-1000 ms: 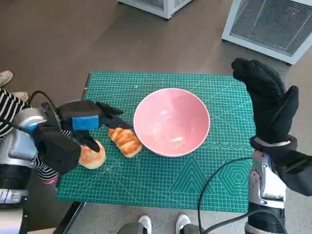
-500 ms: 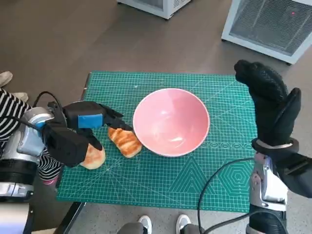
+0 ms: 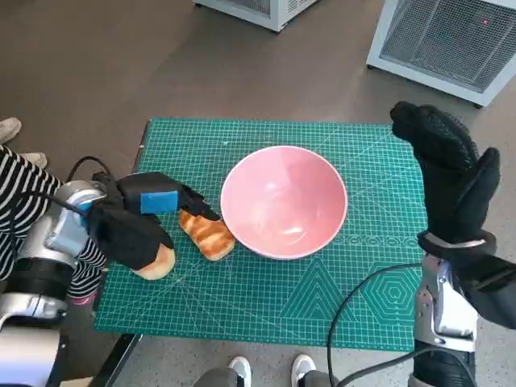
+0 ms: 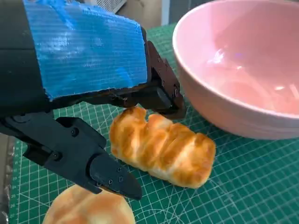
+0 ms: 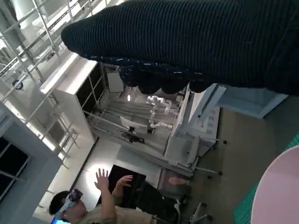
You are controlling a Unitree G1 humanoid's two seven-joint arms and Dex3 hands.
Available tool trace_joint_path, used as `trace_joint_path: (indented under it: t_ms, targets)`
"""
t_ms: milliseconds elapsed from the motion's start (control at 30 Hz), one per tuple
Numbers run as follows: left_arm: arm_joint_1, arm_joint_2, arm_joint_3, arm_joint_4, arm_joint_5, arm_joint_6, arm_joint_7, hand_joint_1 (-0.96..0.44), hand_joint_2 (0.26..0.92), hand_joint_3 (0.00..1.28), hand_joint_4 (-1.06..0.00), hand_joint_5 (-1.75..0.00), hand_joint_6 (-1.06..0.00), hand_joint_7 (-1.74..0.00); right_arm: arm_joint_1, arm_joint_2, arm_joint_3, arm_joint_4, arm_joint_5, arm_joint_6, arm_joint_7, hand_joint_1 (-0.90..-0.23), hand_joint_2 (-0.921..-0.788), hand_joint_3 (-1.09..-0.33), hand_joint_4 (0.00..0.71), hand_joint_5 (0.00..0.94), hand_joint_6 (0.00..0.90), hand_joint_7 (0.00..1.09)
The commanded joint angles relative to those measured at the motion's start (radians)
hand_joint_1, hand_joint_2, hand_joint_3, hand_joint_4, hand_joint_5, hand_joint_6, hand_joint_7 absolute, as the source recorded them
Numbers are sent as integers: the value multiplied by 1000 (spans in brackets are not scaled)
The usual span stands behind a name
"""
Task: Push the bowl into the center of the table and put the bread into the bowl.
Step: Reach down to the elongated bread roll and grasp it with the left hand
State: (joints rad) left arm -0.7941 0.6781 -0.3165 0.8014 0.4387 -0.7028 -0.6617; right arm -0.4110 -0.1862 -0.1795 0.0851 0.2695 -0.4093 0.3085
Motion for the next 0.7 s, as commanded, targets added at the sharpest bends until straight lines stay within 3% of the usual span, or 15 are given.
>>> trace_joint_path:
  t_ms: [33,700]
  targets:
    - [-55,-22,-22,38,32,-7,37,-173,753,11,-510,-8,-694,-23,25,-5,-1,8,-7,13,-3,-702,-921,-713,150,1,64,486]
    - [-136,-112,-127,177,152,64,125,-113,772,8,-511,0,-681,-4,44,-6,-3,-4,-11,12,-11,-712,-921,-711,148,0,63,485]
